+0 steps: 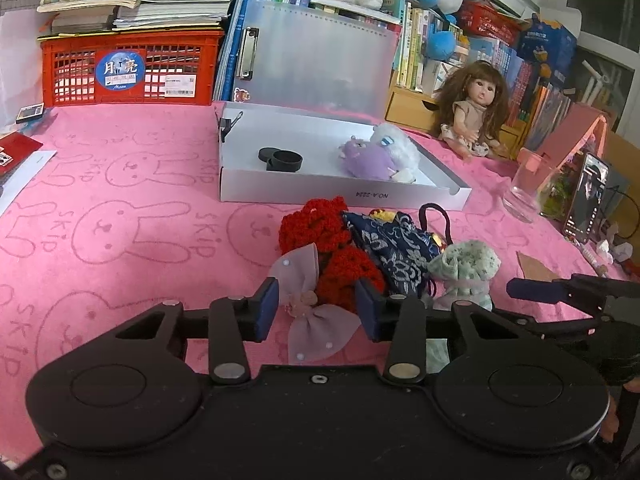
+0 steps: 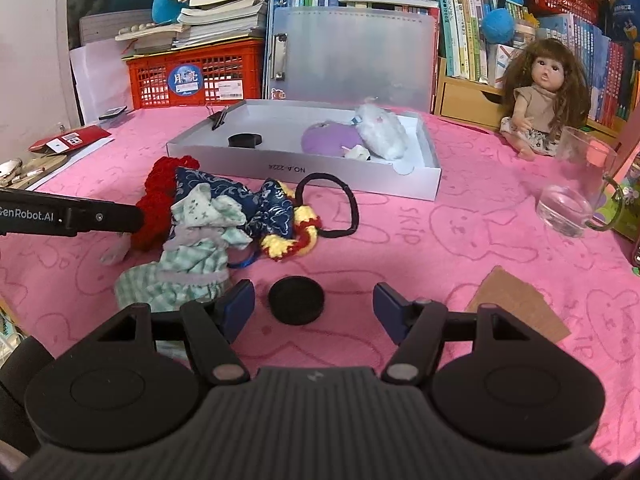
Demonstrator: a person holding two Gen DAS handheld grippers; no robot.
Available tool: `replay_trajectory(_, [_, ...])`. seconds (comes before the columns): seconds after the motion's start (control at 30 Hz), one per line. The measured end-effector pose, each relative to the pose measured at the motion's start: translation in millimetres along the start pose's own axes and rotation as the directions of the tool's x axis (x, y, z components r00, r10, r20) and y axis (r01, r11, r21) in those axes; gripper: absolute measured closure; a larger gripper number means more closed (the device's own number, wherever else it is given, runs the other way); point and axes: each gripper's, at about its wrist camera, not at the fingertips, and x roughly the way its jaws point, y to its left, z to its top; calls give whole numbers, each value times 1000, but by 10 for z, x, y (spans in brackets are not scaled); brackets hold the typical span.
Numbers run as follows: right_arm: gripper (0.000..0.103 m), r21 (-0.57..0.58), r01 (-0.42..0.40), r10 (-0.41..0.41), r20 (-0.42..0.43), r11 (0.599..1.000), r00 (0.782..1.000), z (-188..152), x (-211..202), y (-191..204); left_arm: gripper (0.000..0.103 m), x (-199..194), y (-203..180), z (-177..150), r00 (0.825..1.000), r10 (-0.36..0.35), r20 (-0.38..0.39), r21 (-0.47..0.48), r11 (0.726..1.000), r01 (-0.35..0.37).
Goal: Organize objects
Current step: 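Grasp a black disc with the right tool while the left tool grasps the pink bow, then carry the black disc and pink bow over the tray with both tools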
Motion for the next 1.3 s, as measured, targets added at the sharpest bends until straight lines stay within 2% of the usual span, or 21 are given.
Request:
replay_trajectory(0.23, [29,14,3,-3,-2,1000,1000,-29,5,-5,63,-9,36,-53,1000,0,-10,-19,1000,-1])
replay_trajectory(0.37, [35,22,6,-6,-6,1000,1000,-50,14,-2,69,8,21,-51,1000,-9,-8,-31,1000,8])
replay_trajectory(0.43, [39,19,10,-10,-3,1000,1000,-57,14,3,69,11,7,-55,1000,-3,-4,-29,1000,3])
replay_trajectory(0.6, [58,46,13,-13,7,999,1000,-45,8,-15,69,-16,31,-46,1000,4,7,-45,999,-3])
replay_trajectory(0.7, [67,52,22,-23,18,998,1000,-38,4,-14,69,-59,98,-32,1000,0,25,-87,996,2])
replay_trajectory(0.97, [67,57,36,-38,34,998,999,-30,-3,-26,69,18,207,-45,1000,26,-13,-163,986,-27])
replay_trajectory(1.0, [67,59,37,-39,35,998,999,-30,-3,-29,71,25,212,-48,1000,24,-13,-167,986,-26])
replay_trajectory(1.1, [67,63,40,-42,36,997,998,-29,0,-39,88,18,205,-48,1000,13,-6,-158,987,-14])
replay_trajectory(1.3, [67,65,45,-48,55,997,997,1,-20,-44,88,-54,122,-13,999,21,24,-109,994,-18])
